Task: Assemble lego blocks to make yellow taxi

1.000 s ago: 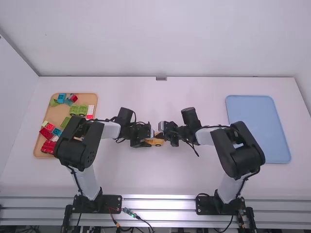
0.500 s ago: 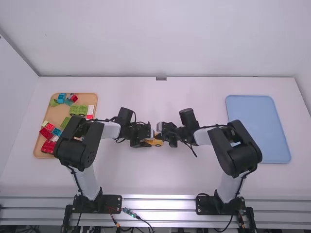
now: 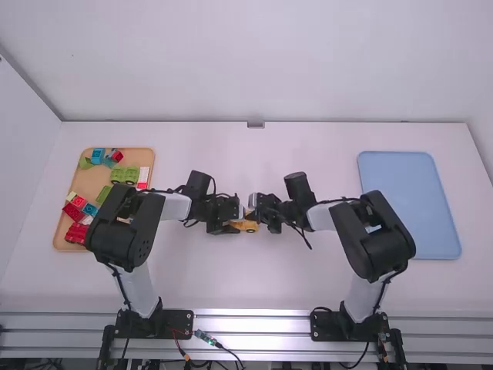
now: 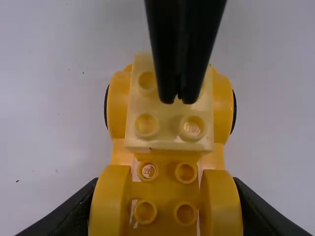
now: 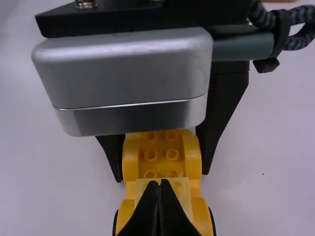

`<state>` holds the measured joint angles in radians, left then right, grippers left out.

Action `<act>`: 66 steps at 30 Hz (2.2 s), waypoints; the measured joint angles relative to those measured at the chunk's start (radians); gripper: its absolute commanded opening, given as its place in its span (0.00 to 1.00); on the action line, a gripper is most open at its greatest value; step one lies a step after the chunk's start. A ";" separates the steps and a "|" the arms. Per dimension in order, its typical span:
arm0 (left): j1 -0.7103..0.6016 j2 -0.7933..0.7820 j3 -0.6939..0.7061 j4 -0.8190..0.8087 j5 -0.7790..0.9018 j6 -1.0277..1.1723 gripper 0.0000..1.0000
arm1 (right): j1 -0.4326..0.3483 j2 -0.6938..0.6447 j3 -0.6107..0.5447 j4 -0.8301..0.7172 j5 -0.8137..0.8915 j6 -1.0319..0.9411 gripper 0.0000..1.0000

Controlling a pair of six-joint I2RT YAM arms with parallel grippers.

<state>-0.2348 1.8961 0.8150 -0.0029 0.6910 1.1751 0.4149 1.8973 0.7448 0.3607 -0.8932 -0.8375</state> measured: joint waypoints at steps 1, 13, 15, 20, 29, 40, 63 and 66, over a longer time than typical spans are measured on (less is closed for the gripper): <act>0.000 0.000 0.000 0.000 0.000 0.000 0.02 | 0.000 0.003 0.000 0.006 0.001 -0.001 0.00; 0.000 0.000 0.000 -0.005 0.002 -0.003 0.02 | -0.016 0.074 0.055 -0.048 -0.069 -0.008 0.00; 0.000 0.000 -0.001 -0.002 0.003 -0.003 0.02 | -0.021 0.074 0.056 -0.059 -0.068 -0.013 0.00; 0.000 0.000 -0.002 0.001 0.003 -0.004 0.02 | -0.025 0.074 0.056 -0.063 -0.063 -0.018 0.00; 0.000 0.000 -0.002 0.003 0.003 -0.004 0.02 | -0.024 0.074 0.042 -0.042 -0.050 -0.018 0.00; 0.007 0.000 -0.004 0.006 -0.003 -0.031 0.02 | -0.029 0.149 0.115 -0.072 -0.123 0.014 0.00; 0.000 0.000 -0.003 -0.002 0.007 -0.005 0.02 | -0.144 -0.117 -0.027 -0.153 -0.061 -0.110 0.00; 0.000 0.000 -0.003 -0.009 0.014 -0.003 0.02 | -0.181 -0.216 -0.047 -0.132 -0.062 -0.087 0.00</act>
<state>-0.2348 1.8961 0.8116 -0.0120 0.7055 1.1721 0.2337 1.6817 0.6979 0.2287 -0.9550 -0.9249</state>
